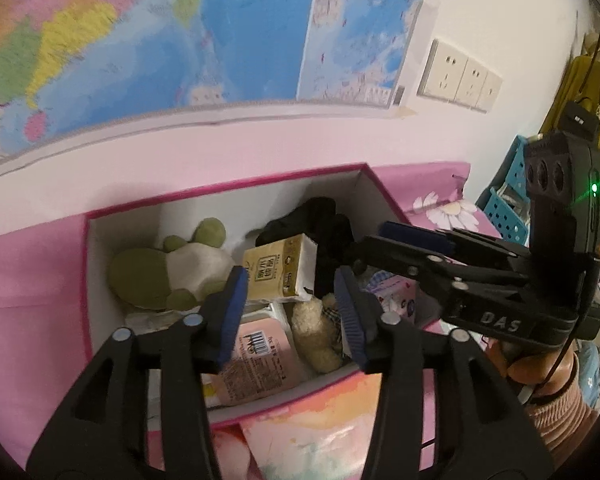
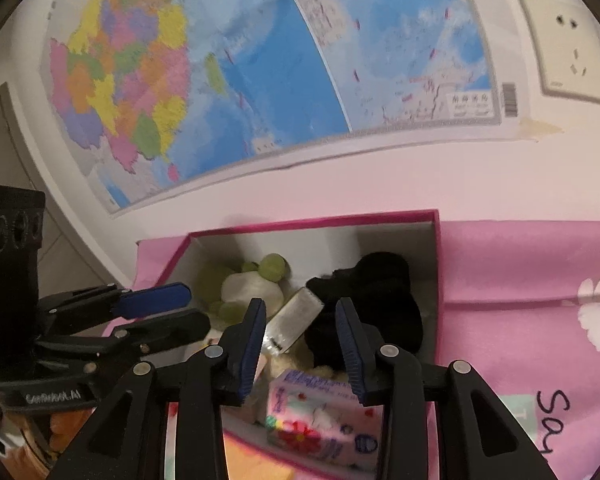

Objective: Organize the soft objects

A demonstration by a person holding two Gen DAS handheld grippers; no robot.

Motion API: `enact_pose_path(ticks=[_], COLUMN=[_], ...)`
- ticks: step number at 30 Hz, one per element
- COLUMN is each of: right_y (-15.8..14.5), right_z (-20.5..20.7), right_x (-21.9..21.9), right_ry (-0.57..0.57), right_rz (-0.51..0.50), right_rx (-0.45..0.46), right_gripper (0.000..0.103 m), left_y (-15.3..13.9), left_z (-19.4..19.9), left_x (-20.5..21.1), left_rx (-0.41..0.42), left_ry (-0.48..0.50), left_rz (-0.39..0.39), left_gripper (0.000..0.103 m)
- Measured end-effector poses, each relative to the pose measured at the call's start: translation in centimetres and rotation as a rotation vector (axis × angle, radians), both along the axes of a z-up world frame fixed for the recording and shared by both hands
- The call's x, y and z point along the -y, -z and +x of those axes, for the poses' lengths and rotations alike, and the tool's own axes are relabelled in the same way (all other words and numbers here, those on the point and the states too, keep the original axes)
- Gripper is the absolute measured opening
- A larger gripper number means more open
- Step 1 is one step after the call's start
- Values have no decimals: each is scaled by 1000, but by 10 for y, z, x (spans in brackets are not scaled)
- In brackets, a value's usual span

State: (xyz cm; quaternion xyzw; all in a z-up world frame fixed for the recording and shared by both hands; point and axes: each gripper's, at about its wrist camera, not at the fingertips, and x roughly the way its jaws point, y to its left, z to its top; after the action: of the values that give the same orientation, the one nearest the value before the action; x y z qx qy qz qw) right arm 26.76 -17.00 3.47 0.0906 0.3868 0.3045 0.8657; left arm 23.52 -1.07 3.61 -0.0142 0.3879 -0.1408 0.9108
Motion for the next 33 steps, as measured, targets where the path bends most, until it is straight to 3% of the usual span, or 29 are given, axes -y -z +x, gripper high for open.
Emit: enact_pose_path(ticks=[5, 7, 8, 11, 14, 18, 26, 33], right_y=[-18, -22, -23, -23, -14, 4, 27, 29], right_z=[-39, -61, -70, -99, -124, -151, -176, -190], right_x=[9, 10, 9, 6, -1, -8, -5, -11], right_ry=[-9, -5, -6, 2, 11, 44, 81, 74], right_rz=[-5, -25, -36, -72, -114, -187, -186, -199], right_rx=[90, 134, 153, 208, 229, 233, 152, 152], right_gripper=[56, 70, 72, 87, 102, 103, 103, 103], left_y=[-17, -22, -23, -22, -13, 14, 52, 63], left_z=[-37, -57, -67, -95, -118, -137, -162, -181], left_x=[-12, -18, -22, -31, -37, -41, -45, -33], left_rx=[115, 159, 183, 241, 255, 193, 82, 90], left_ry=[-25, -46, -57, -93, -123, -177, -237, -251], left_rz=[9, 9, 9, 7, 28, 65, 71, 117], left_gripper=[71, 85, 91, 103, 103, 103, 103, 103])
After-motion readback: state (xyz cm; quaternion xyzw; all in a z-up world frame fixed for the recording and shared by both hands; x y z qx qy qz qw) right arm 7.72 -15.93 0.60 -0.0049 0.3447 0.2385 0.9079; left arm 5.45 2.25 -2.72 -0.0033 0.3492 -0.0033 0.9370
